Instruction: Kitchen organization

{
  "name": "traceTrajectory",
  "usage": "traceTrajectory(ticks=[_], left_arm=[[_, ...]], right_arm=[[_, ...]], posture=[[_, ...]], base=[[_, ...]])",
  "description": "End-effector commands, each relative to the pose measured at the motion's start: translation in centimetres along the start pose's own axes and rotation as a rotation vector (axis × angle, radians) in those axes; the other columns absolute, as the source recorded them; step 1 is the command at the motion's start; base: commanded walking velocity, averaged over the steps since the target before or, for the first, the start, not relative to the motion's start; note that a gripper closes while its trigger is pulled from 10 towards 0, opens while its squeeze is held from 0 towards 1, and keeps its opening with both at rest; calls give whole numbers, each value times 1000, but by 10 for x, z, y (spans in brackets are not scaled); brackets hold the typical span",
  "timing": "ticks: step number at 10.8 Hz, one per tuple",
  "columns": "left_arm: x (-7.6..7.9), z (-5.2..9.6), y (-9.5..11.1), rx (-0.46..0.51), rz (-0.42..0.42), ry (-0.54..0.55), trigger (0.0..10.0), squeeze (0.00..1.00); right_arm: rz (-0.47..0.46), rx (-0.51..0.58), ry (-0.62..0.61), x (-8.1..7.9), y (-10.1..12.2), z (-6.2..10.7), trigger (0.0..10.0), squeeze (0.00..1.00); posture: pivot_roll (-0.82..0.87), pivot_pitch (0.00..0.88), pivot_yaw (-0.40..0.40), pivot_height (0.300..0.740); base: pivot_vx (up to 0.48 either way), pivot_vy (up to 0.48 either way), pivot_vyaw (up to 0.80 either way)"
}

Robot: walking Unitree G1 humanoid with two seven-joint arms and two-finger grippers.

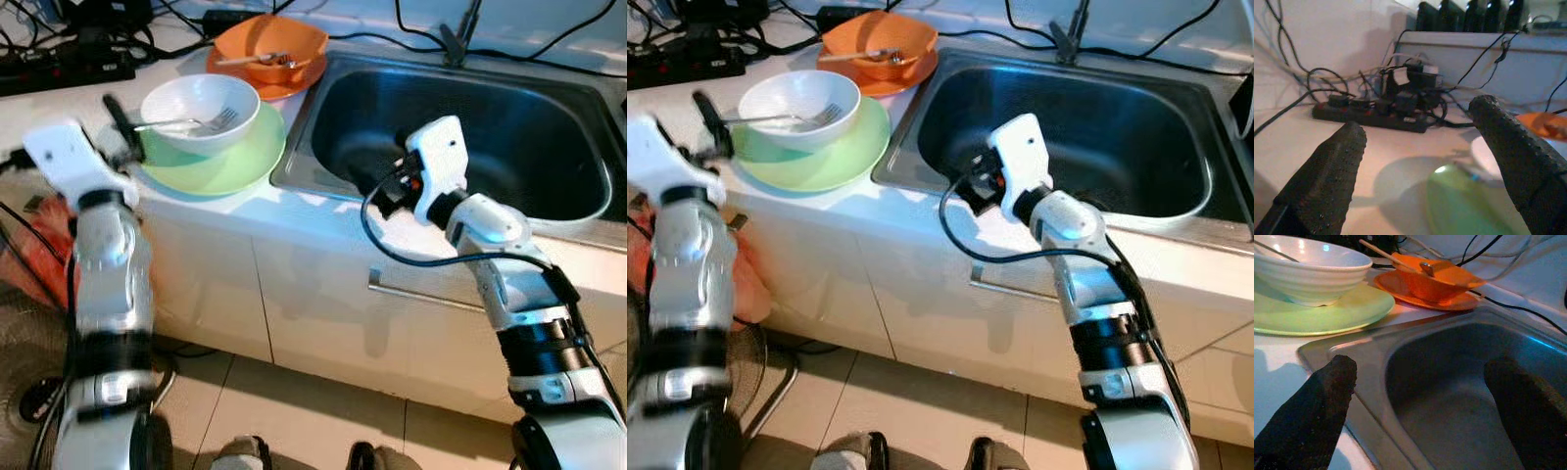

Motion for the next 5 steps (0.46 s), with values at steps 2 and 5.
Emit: traceTrajectory(ticks=[2, 5], left_arm=[[4, -6, 7, 31, 40, -34, 10000, 0], [6, -13, -5, -57, 207, -24, 10000, 0]], right_arm=[[6, 37, -2, 0, 4, 4, 10000, 1000], [15, 46, 0, 0, 7, 3, 10000, 1000]], posture=[[22, 113, 12, 740], [16, 112, 9, 740]], base=[[0, 0, 0], [0, 0, 0]])
Point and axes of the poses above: a point about 5 cm out from each wrist's last joint towards the gripper, its own z axis pointing back from the gripper into the wrist, its own y axis along the axis of the wrist's last joint, x = y × z, the point moved 1 cm from there along -z, pointing out of the wrist towards the gripper, and after that the axes turned 11 degrees about -z, right-handed, at the moved point
